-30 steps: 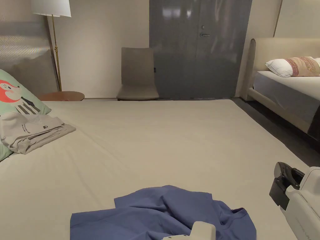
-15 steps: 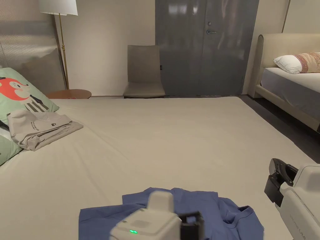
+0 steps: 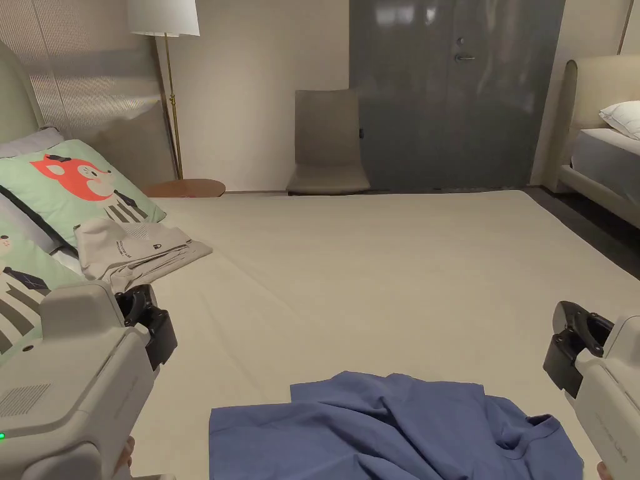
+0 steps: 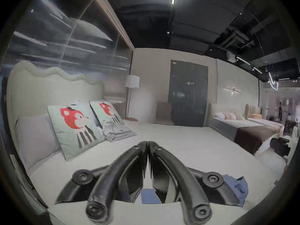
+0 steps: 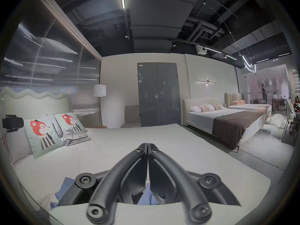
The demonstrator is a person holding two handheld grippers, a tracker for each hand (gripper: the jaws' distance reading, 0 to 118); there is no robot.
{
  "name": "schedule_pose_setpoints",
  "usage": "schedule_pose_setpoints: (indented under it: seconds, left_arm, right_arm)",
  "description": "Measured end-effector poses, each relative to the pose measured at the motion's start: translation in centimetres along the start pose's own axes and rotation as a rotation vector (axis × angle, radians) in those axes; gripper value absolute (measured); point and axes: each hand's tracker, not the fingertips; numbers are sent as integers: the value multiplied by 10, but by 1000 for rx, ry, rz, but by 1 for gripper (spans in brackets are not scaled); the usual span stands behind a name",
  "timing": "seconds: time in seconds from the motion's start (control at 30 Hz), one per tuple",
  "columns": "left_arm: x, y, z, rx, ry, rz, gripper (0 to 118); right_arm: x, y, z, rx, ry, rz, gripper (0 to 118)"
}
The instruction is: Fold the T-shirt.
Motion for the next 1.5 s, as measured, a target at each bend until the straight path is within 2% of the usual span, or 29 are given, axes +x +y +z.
schedule_pose_setpoints:
  seconds: [0.13, 0.27, 0.3, 0.33, 0.4, 0.43, 0.47, 0.57, 0.67, 0.73, 0.77, 0.8, 0.83, 0.87, 0.9, 0.97, 1.0, 1.03, 1.17, 1.23, 1.27, 1.3, 1.33, 1.37, 1.4, 1.43, 1.47, 1.5]
  left_arm:
    - [1, -23, -5, -102, -11, -31, 1]
    - [1, -70, -13, -310, -64, 39, 2]
    - [1, -85, -15, -388, -72, 46, 14]
    - [1, -101, -18, -466, -76, 42, 41]
    - [2, -135, -19, -602, -69, 48, 108]
    - [3, -151, -19, -664, -67, 43, 109]
    - [1, -164, -16, -703, -77, 38, 103]
    - [2, -195, -11, -773, -60, -1, 99]
    - [5, -216, -14, -816, -43, 16, 89]
    - [4, -218, -12, -820, -33, 31, 43]
    - [8, -216, -11, -819, -37, 35, 26]
    - [10, -211, -7, -807, -73, 52, 14]
    - [12, -208, -5, -794, -69, 37, 7]
    - [14, -204, -3, -768, -75, 10, 7]
    - [17, -201, -1, -756, -80, 0, 7]
    - [14, -194, 2, -743, -90, 25, 7]
    - [12, -190, 3, -737, -94, 45, 7]
    - [12, -188, 4, -734, -95, 57, 7]
    - [12, -181, 10, -718, -99, 71, 7]
    - [14, -181, 12, -711, -101, 63, 7]
    - [15, -180, 12, -710, -100, 60, 7]
    - [15, -180, 12, -708, -99, 59, 7]
    - [15, -180, 12, -707, -97, 60, 7]
    - [15, -178, 12, -706, -96, 63, 7]
    - [14, -176, 13, -703, -99, 71, 6]
    - [13, -173, 13, -700, -101, 75, 6]
    - [13, -169, 13, -693, -103, 81, 6]
    - [13, -164, 12, -687, -108, 87, 6]
  right_arm:
    - [-1, -3, -1, -13, 2, 2, 1]
    - [2, -11, 0, -30, -2, 7, 1]
    - [4, -13, 1, -37, -4, 8, 1]
    - [5, -15, 0, -46, -7, 8, 1]
    - [9, -20, 0, -66, -13, 9, 1]
    - [10, -22, 0, -74, -17, 10, 1]
    - [12, -24, 1, -79, -19, 11, 1]
    - [16, -30, 2, -96, -26, 13, 1]
    - [19, -38, 3, -122, -31, 15, 1]
    - [22, -43, 3, -138, -36, 22, 1]
    - [24, -46, 3, -154, -41, 30, 1]
    - [27, -50, 1, -172, -51, 40, 1]
    - [30, -54, -1, -187, -65, 50, 2]
    - [34, -60, -6, -218, -93, 68, 4]
    - [39, -65, -13, -264, -109, 77, 25]
    - [52, -81, -32, -388, -128, 55, 90]
    - [60, -92, -43, -447, -140, 41, 116]
    - [66, -102, -51, -489, -148, 37, 117]
    - [83, -142, -84, -685, -177, 45, 111]
    - [86, -161, -93, -768, -163, 36, 98]
    - [86, -169, -98, -810, -151, 26, 89]
    - [86, -175, -101, -851, -135, 15, 73]
    - [84, -178, -101, -885, -104, 0, 63]
    - [83, -177, -98, -854, -54, -10, 55]
    - [82, -169, -93, -798, -52, 34, 24]
    - [83, -164, -91, -793, -19, 41, 6]
    - [85, -157, -88, -789, -23, 32, 5]
    - [86, -146, -81, -754, 7, -10, 5]
